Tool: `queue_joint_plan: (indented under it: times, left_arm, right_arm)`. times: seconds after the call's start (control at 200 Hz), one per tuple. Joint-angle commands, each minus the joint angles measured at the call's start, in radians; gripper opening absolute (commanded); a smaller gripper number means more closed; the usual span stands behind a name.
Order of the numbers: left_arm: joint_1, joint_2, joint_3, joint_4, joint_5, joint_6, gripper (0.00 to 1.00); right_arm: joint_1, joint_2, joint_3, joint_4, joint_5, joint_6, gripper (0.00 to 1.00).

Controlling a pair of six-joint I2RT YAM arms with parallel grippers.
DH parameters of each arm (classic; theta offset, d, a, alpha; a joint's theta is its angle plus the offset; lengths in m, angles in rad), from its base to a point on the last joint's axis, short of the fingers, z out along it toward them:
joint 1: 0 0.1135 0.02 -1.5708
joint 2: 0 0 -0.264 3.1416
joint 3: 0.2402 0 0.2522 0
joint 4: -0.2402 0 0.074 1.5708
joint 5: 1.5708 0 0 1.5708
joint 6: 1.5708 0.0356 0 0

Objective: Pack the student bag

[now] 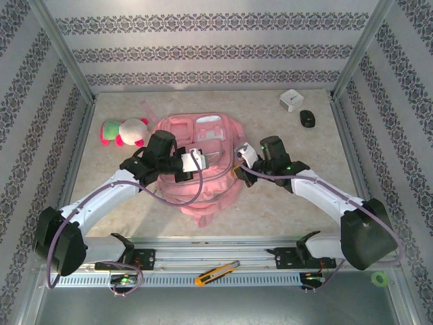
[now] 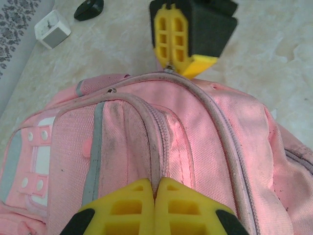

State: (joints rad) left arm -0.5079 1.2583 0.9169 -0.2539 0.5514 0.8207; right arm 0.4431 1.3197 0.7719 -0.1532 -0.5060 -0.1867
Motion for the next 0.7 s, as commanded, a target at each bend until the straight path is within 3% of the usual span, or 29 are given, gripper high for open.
queue_joint_plan:
  times: [0.0,0.35,0.59,0.695]
  left_arm:
    - [0.021,-0.061,-0.007,-0.032,0.137,0.037,0.0]
    - [0.013,-0.068,-0.01,-0.062,0.3,0.06,0.0]
    - [-0.002,-0.063,-0.013,-0.074,0.328,0.075,0.0]
    - [-0.009,-0.053,-0.034,0.009,0.252,0.036,0.0]
  right_arm:
    - [-0.037,0.052,0.058,-0.053,0.062,-0.018,0.0]
    - [-0.188,0.301,0.255,0.021,0.136,0.053,0.0]
    - [-0.217,0.443,0.42,-0.03,0.248,0.149,0.0]
    - [-0.217,0.438,0.416,-0.034,0.235,0.152,0.0]
